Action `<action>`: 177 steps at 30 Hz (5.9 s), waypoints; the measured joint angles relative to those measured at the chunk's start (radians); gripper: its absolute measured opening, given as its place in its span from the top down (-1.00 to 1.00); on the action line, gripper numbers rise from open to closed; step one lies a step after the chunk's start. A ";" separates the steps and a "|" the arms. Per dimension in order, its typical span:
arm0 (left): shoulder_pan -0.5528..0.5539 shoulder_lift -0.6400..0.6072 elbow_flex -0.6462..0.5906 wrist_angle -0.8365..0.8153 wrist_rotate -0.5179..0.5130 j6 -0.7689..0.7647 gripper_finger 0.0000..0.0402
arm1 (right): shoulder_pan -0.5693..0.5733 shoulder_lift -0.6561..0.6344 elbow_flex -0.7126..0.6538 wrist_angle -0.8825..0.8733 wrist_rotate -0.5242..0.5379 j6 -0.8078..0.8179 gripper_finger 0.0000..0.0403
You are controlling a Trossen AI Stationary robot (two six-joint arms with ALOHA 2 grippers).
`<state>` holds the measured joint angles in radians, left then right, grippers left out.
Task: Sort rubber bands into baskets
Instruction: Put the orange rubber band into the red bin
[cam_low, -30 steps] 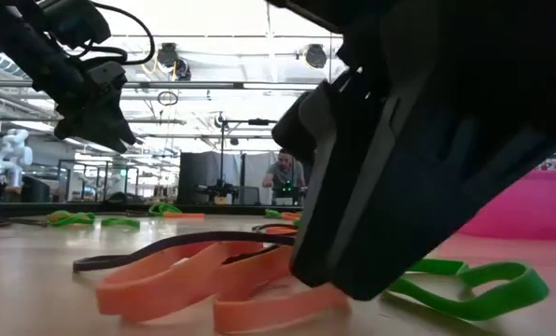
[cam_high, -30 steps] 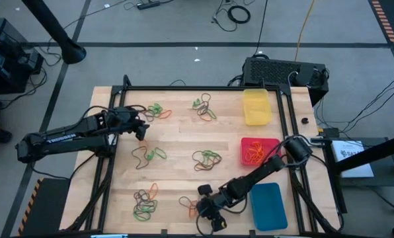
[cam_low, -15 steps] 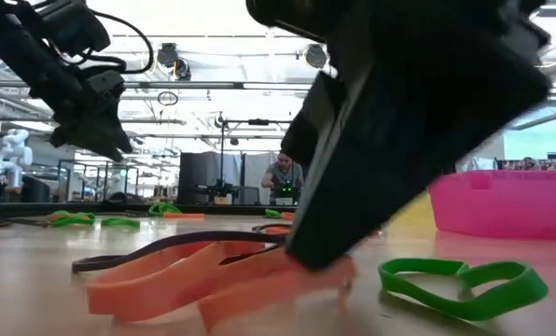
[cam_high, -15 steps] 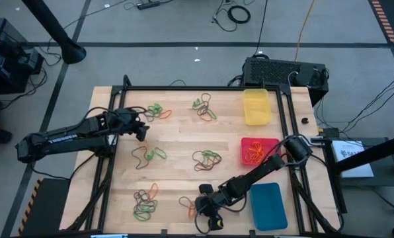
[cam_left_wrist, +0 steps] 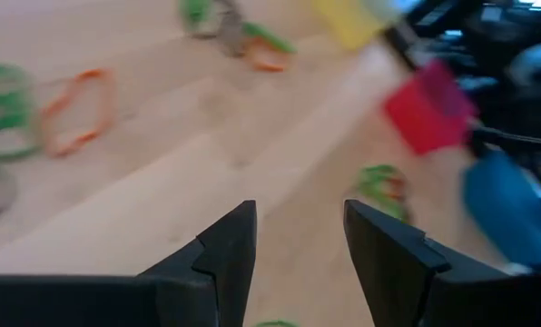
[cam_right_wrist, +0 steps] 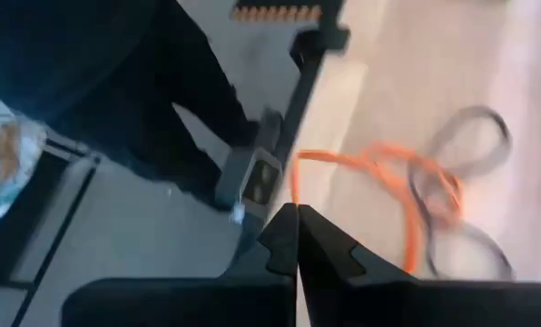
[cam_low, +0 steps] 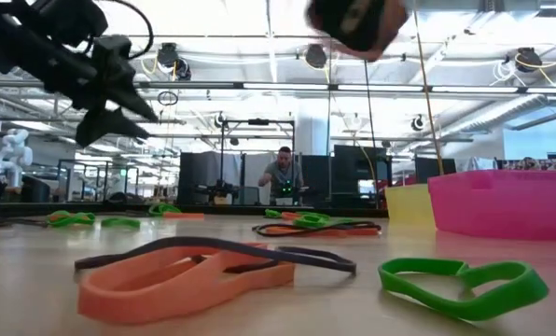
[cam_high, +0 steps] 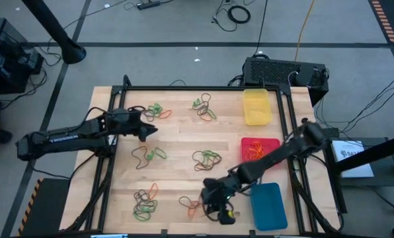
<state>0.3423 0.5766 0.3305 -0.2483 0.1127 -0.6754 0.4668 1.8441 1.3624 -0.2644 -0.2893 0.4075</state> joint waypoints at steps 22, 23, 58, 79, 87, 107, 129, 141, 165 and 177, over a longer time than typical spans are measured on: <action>-0.220 0.294 0.062 0.370 0.053 -0.078 0.13 | -0.184 -0.393 -0.023 -1.213 0.374 0.094 1.00; -0.220 0.299 0.066 0.369 0.048 -0.078 0.13 | -0.197 -0.396 -0.042 -1.205 0.373 0.071 1.00; -0.132 0.313 0.349 -0.162 -0.283 -0.027 0.13 | -0.535 -0.564 -0.338 -0.903 0.156 -0.326 0.60; 0.163 0.307 0.349 -0.300 -0.125 0.107 0.13 | -0.783 -0.021 -0.068 0.275 0.076 -0.239 0.58; 0.293 0.307 0.349 -0.330 -0.035 0.272 0.13 | -0.783 0.371 0.428 0.086 0.047 -0.309 0.43; 0.319 0.308 0.346 -0.427 -0.046 0.454 0.13 | -0.783 0.738 0.857 -0.094 0.138 -0.499 -0.43; 0.319 0.319 0.316 -0.413 -0.036 0.450 0.13 | -0.745 0.818 0.857 -0.011 0.344 -0.278 -0.07; 0.319 0.325 0.316 -0.416 -0.035 0.446 0.13 | -0.746 0.813 0.858 -0.082 0.280 -0.394 0.89; 0.319 0.325 0.317 -0.282 -0.037 0.367 0.13 | -0.758 0.463 0.856 -0.529 0.127 -0.477 0.90; 0.319 0.325 0.316 -0.489 -0.037 0.375 0.13 | -0.768 0.706 0.855 -0.156 0.105 -0.359 0.02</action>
<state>0.6609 0.9012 0.6470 -0.7375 0.0757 -0.3008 -0.3008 2.5500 2.2177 -0.4208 -0.1840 0.0481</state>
